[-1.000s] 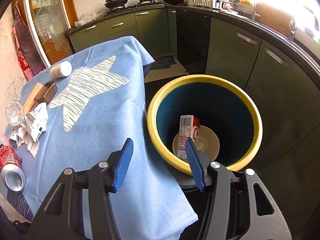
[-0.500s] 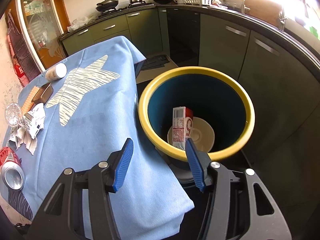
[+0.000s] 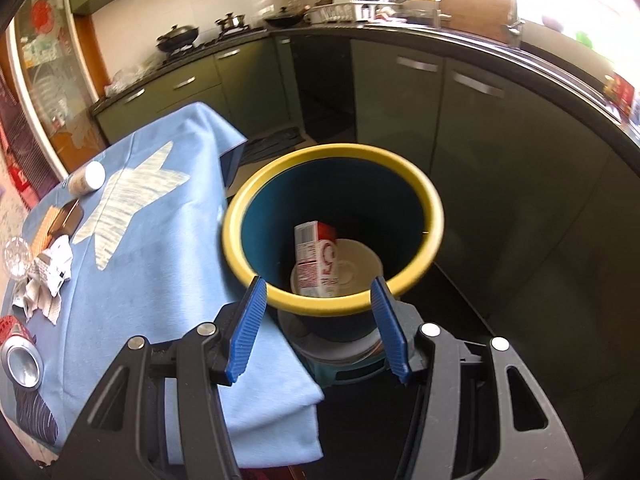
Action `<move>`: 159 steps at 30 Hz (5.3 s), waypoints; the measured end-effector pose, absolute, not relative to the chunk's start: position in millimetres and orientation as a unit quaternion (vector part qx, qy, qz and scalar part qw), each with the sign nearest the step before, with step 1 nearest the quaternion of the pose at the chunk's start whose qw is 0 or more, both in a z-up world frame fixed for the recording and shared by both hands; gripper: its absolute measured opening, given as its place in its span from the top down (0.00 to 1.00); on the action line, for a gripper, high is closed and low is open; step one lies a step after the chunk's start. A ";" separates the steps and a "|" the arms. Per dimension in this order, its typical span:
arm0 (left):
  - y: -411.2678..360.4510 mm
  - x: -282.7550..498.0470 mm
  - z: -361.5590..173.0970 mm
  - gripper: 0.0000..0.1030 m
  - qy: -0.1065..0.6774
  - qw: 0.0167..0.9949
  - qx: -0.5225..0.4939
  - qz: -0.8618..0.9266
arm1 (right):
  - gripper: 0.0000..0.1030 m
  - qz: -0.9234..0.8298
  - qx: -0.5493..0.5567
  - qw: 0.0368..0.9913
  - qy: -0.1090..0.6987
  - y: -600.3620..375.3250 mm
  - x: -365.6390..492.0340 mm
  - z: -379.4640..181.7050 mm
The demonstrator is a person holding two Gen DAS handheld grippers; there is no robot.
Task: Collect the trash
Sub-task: 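Carry the purple box over the bin and open the left gripper, then move the right gripper back to the table onto the red Coca-Cola can, then grasp the Coca-Cola can with the right gripper and drop it into the bin, then lower the left gripper onto the white toothpaste tube and grasp it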
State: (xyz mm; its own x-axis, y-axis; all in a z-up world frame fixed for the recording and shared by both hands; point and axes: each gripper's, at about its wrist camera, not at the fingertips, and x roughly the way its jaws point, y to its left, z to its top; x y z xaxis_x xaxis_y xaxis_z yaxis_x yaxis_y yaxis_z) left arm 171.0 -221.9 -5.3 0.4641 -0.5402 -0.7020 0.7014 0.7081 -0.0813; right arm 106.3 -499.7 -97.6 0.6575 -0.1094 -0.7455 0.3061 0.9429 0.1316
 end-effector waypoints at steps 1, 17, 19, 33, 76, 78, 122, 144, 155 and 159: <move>-243.2 176.0 -6.8 0.48 0.375 0.836 0.116 -0.384 | 0.50 -0.120 0.127 0.902 0.396 -503.9 103.2 -98.0; -473.1 265.4 -67.3 0.23 0.414 0.793 0.177 -0.410 | 0.46 -0.176 0.172 0.889 0.387 -553.7 61.2 -106.8; -471.4 274.5 -70.9 0.23 0.416 0.798 0.169 -0.402 | 0.46 -0.173 0.160 0.888 0.396 -553.5 61.4 -105.3; -245.7 187.0 13.6 0.11 0.305 0.881 0.080 -0.353 | 0.45 -0.062 0.100 0.898 0.424 -503.8 94.6 -92.4; 29.3 74.1 -32.9 0.05 0.271 0.959 0.004 -0.082 | 0.37 0.432 -0.324 0.592 0.597 -123.0 172.5 -90.8; 28.1 73.8 -33.7 0.05 0.272 0.959 0.004 -0.083 | 0.36 0.432 -0.331 0.588 0.598 -118.8 172.3 -95.5; -10.1 94.6 -54.0 0.05 0.312 0.942 0.029 -0.122 | 0.37 0.032 -0.042 0.758 0.650 -472.1 252.7 -118.2; -35.1 142.1 -108.5 0.05 0.394 0.903 0.031 -0.170 | 0.31 0.089 0.019 0.823 0.561 -434.2 172.6 -100.1; -25.0 192.7 -150.8 0.05 0.474 0.868 -0.043 -0.141 | 0.29 0.111 0.036 0.814 0.569 -420.2 162.8 -121.0; -24.7 201.8 -155.7 0.05 0.482 0.865 -0.067 -0.120 | 0.29 0.112 0.035 0.815 0.567 -418.3 163.5 -120.8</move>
